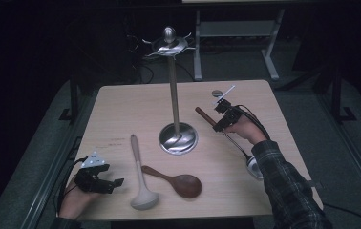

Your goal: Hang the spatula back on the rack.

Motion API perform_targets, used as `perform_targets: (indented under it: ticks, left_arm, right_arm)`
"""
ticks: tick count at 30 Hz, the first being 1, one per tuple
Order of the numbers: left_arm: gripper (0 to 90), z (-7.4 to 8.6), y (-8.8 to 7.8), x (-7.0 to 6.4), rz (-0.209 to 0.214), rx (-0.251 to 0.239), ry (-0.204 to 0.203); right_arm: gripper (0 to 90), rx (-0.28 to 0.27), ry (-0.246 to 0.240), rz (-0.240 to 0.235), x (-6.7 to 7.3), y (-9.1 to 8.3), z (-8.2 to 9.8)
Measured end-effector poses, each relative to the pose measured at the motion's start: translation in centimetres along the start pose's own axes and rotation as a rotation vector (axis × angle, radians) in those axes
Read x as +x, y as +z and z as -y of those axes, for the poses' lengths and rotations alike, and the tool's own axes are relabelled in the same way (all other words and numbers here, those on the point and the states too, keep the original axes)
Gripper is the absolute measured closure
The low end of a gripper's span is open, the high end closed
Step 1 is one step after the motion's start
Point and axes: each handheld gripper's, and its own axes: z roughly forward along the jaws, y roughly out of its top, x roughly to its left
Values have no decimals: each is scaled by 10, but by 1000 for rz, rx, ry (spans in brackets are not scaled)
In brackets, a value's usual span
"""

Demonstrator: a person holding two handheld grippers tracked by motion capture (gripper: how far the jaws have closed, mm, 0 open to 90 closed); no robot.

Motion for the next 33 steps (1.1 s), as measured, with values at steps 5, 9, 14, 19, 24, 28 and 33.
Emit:
perform_targets:
  ticks: [5, 9, 14, 19, 24, 28, 33]
  left_arm:
    - [138, 0, 0, -1, 2, -4, -8]
    - [138, 0, 0, -1, 0, -5, -9]
    - [138, 0, -1, 0, -4, -6, 1]
    - [139, 1, -1, 0, -7, -17, -3]
    - [138, 1, 0, 0, -9, -18, -4]
    - [139, 1, 0, 0, -14, -14, 2]
    - [139, 1, 0, 0, -17, -19, 8]
  right_arm:
    - [733, -87, 2, -4, 1, -17, 1]
    - [733, -159, 4, -14, 2, -31, 2]
    - [733, -246, 10, -16, 4, -45, 3]
    - [733, -352, 17, -20, 7, -63, 7]
    - [733, -446, 19, -16, 11, -78, 15]
    - [733, -498, 8, -19, 15, -86, 20]
    - [733, -559, 0, -8, 16, -88, 27]
